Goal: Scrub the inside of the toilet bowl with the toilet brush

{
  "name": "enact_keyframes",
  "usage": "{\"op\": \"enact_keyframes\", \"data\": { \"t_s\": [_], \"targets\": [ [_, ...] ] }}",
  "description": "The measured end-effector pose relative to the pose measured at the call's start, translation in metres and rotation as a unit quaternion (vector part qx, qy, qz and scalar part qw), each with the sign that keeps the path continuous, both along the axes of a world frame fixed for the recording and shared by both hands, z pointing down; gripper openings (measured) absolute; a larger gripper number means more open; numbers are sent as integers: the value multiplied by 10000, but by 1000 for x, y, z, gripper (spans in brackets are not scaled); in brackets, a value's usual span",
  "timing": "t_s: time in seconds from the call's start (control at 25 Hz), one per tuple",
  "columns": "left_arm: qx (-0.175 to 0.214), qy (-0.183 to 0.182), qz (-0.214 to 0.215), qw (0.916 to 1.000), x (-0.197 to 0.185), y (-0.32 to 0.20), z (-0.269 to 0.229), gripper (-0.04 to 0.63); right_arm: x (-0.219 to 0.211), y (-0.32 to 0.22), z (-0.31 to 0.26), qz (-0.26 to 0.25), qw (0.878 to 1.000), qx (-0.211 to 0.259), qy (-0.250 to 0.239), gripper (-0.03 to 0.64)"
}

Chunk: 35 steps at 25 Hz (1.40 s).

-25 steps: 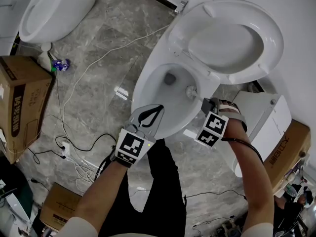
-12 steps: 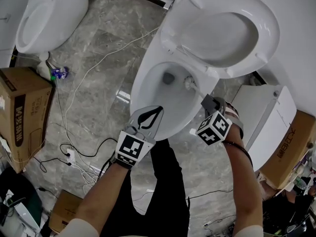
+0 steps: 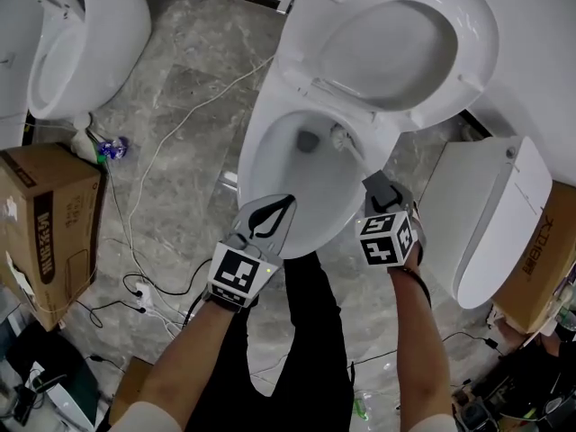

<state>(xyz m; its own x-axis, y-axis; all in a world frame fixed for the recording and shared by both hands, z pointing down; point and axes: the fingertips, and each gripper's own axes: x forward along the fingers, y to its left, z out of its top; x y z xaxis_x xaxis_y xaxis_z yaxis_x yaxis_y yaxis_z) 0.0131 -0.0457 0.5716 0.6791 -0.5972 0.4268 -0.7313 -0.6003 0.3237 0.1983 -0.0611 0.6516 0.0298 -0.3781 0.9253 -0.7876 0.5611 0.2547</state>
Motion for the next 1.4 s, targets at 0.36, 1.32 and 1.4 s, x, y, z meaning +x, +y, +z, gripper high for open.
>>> {"op": "enact_keyframes", "data": {
  "t_s": [0.36, 1.32, 1.4],
  "targets": [
    [36, -56, 187, 9998, 1, 5, 5, 5, -11, -13, -1, 1589, 9732, 638, -1537, 163],
    [150, -112, 31, 9998, -30, 13, 0, 5, -110, -3, 25, 2288, 9044, 77, -3600, 163],
    [144, -116, 12, 9998, -31, 15, 1, 5, -113, 4, 25, 2193, 9084, 23, -3558, 163]
  ]
}}
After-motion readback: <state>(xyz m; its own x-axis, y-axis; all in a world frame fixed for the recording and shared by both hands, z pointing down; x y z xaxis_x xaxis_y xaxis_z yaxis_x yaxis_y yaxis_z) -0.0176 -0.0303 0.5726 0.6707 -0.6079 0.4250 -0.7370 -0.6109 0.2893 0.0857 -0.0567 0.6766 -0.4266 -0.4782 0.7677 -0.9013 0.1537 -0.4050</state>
